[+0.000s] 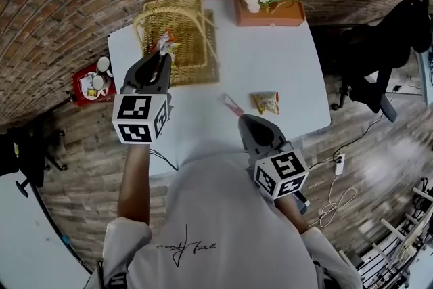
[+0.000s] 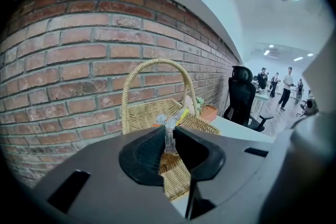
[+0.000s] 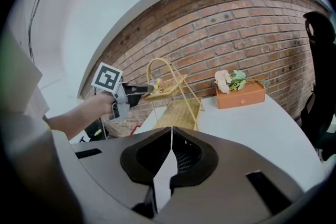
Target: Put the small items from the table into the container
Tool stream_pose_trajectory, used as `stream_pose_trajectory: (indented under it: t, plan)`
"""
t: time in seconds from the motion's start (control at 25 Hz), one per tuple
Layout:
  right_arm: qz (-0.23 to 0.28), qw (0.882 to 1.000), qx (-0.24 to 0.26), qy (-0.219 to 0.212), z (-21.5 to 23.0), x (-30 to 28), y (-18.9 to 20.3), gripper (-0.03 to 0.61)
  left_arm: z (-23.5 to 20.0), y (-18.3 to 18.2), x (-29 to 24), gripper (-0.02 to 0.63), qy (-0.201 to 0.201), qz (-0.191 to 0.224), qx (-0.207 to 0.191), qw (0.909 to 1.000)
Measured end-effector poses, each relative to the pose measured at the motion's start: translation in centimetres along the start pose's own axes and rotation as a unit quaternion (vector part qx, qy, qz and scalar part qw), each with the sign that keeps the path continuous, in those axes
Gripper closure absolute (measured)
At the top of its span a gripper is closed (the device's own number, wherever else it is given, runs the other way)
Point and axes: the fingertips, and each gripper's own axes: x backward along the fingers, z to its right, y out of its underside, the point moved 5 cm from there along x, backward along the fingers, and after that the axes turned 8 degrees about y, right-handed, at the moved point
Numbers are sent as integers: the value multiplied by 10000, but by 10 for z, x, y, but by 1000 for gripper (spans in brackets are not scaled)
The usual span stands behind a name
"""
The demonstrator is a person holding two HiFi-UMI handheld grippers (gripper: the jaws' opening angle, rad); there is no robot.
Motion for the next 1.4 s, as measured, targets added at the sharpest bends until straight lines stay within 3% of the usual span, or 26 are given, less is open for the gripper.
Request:
stream_pose_trajectory:
  t: [0.36, 1.4]
  plan:
    - [32, 10000, 51, 6, -4, 0, -1, 557, -5, -3, 6, 565, 8, 228, 259, 9994]
    - [376, 9991, 213, -40, -14, 21, -5, 557, 23, -5, 41, 565, 94, 672, 450, 9967]
